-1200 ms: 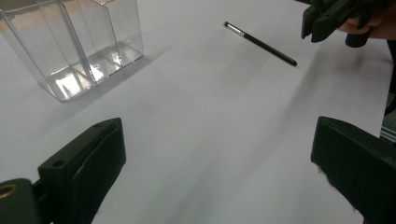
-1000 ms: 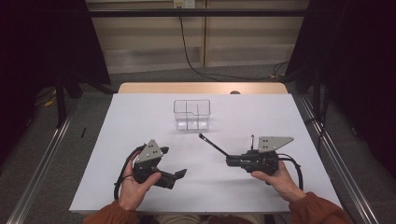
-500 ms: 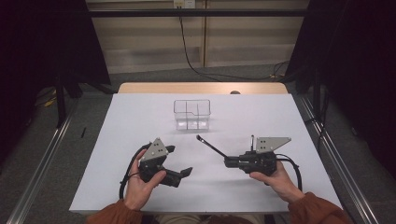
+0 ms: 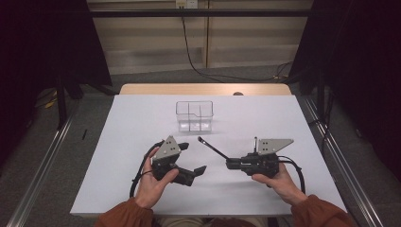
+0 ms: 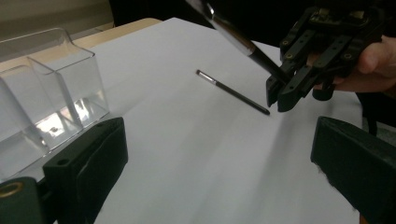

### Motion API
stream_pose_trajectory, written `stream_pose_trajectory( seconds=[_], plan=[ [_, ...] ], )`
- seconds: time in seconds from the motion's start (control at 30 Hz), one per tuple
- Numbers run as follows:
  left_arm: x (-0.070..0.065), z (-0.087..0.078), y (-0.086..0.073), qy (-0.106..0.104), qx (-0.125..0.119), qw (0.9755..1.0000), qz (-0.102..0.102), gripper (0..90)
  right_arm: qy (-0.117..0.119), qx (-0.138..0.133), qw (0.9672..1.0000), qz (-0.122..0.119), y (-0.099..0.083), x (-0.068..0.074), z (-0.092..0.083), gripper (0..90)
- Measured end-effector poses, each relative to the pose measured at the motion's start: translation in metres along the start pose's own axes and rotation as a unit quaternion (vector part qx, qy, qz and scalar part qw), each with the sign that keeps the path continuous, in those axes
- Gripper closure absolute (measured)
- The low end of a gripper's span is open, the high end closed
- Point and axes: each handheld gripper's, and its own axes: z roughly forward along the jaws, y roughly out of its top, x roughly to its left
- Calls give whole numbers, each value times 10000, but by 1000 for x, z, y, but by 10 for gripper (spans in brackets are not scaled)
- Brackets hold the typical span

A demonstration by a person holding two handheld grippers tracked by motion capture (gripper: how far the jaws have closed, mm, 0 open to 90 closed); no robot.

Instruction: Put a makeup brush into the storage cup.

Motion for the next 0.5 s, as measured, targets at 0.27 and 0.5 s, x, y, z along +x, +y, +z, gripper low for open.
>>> stream_pose_trajectory(
  seconds=[0.27, 0.5],
  plan=[
    [-6, 12, 7, -45, -145, 9998, -92, 45, 7, -56, 10000, -21, 1, 1, -1, 836],
    [-9, 19, 11, -150, -392, 9991, -7, 43, -2, -79, 10000, -14, 1, 0, -1, 836]
  ],
)
